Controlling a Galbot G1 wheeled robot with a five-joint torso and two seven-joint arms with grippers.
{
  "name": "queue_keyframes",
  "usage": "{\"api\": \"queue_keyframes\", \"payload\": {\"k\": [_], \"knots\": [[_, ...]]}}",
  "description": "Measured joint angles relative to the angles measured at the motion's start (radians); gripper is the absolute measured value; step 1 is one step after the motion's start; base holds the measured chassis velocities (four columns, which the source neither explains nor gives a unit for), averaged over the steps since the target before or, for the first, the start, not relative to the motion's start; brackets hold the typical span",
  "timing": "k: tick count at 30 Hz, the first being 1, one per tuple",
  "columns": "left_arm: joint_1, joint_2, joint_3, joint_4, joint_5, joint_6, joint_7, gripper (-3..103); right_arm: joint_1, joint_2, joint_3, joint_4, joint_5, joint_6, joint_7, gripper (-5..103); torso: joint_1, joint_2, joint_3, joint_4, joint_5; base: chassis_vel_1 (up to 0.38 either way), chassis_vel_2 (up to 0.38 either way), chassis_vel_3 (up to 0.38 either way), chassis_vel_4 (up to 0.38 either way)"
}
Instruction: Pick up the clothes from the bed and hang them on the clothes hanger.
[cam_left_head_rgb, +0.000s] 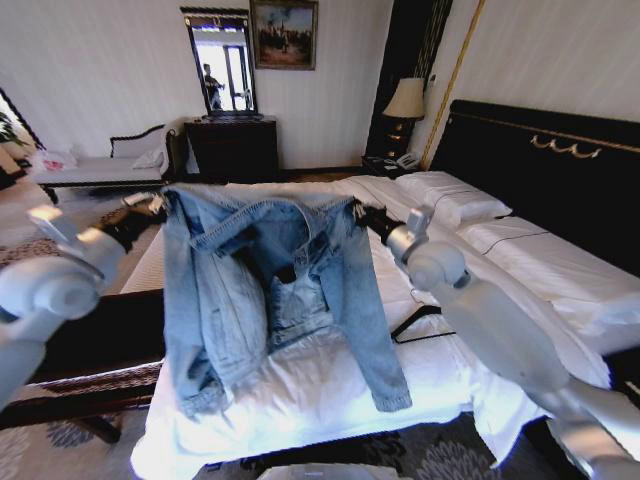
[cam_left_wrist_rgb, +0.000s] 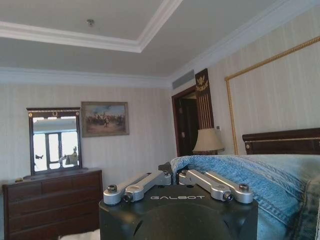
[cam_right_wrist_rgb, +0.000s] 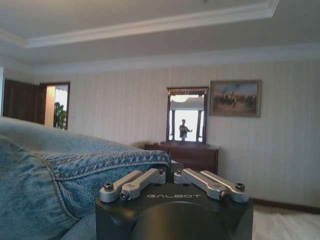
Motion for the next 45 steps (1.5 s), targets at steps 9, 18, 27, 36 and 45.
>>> {"api": "queue_keyframes", "payload": {"k": [9,18,27,36,45], "knots": [[-0.161,0.125,0.057,0.082,-0.106,0.004,0.009,2,0.234,0.023,-0.068,-0.106,0.055,-0.001,0.001,2,0.0,0.0,0.0,-0.0004,0.0,0.0,0.0,0.0,0.0],[-0.192,0.21,0.034,0.089,-0.175,-0.002,0.016,2,0.377,0.048,-0.139,-0.184,0.09,0.001,0.005,2,0.0,0.0,0.0,0.0001,-0.0001,0.0,0.0,0.0,0.0],[-0.025,0.167,-0.097,-0.124,-0.183,0.022,-0.094,2,0.219,-0.065,0.002,0.007,0.213,-0.032,0.033,2,0.0,0.0,0.0,0.0011,0.0002,0.0,0.0,0.0,0.0],[0.28,0.084,-0.608,-0.422,-0.561,0.3,-0.304,2,-0.119,-0.435,0.507,0.429,0.72,-0.117,0.149,2,-0.001,0.001,-0.001,-0.0021,0.0015,0.0,0.0,0.0,0.0],[0.591,0.102,-1.334,-0.384,-1.063,0.6,-0.48,2,-0.099,-0.646,0.877,0.528,1.427,-0.332,0.474,2,0.0,0.0,0.0,-0.0002,-0.0007,0.0,0.0,0.0,0.0]]}}
